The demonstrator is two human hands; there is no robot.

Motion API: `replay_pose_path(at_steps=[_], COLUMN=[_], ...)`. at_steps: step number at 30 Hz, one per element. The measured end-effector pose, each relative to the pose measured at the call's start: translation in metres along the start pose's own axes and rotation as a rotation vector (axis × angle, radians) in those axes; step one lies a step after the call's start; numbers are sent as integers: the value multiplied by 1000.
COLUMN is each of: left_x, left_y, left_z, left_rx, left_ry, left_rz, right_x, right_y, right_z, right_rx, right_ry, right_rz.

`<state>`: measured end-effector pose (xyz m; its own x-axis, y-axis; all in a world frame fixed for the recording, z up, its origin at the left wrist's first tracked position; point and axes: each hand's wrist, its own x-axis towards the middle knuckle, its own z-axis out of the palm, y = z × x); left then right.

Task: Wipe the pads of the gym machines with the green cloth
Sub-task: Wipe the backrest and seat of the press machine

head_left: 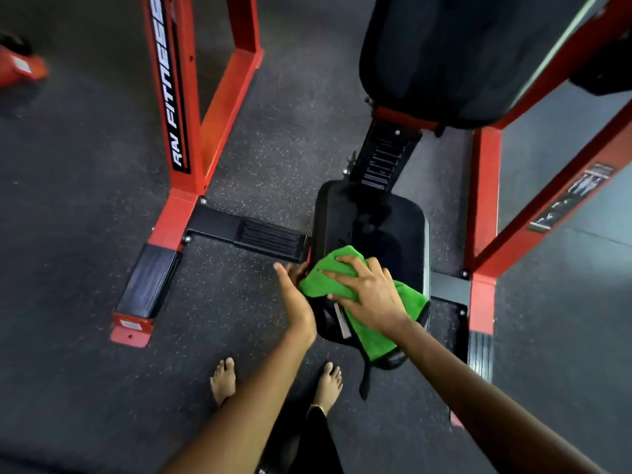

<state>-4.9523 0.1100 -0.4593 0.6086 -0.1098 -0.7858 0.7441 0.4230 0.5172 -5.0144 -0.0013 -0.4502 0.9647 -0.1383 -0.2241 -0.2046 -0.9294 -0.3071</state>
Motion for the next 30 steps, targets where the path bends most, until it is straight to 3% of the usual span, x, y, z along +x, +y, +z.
replay_pose_path(at_steps=[2, 5, 9, 12, 14, 20, 22, 24, 28, 30], left_x=[-3, -6, -2, -2, -2, 4, 5, 4, 7, 7], left_y=[-10, -26, -34, -36, -35, -35, -38, -39, -39, -39], left_z=[11, 19, 19, 17, 18, 23, 21, 21, 23, 20], left_rx=[138, 604, 908, 960, 1035, 1320, 1342, 1350, 1351, 1323], left_ry=[91, 278, 375, 415, 410, 482, 493, 489, 469, 473], left_rz=[95, 309, 511, 470, 460, 428, 424, 413, 409, 417], right_x=[37, 83, 80, 50, 46, 114, 116, 100, 72, 87], right_y=[17, 31, 31, 27, 33, 39, 37, 37, 64, 85], right_z=[-1, -2, 2, 1, 2, -7, -6, -3, 0, -1], right_rx=[2, -12, -50, -13, 4, -5, -7, -3, 10, 24], right_ry=[-47, -42, -38, -23, -38, -121, -113, -83, 8, -5], right_rz=[131, 287, 151, -109, -139, 159, 177, 67, -331, -241])
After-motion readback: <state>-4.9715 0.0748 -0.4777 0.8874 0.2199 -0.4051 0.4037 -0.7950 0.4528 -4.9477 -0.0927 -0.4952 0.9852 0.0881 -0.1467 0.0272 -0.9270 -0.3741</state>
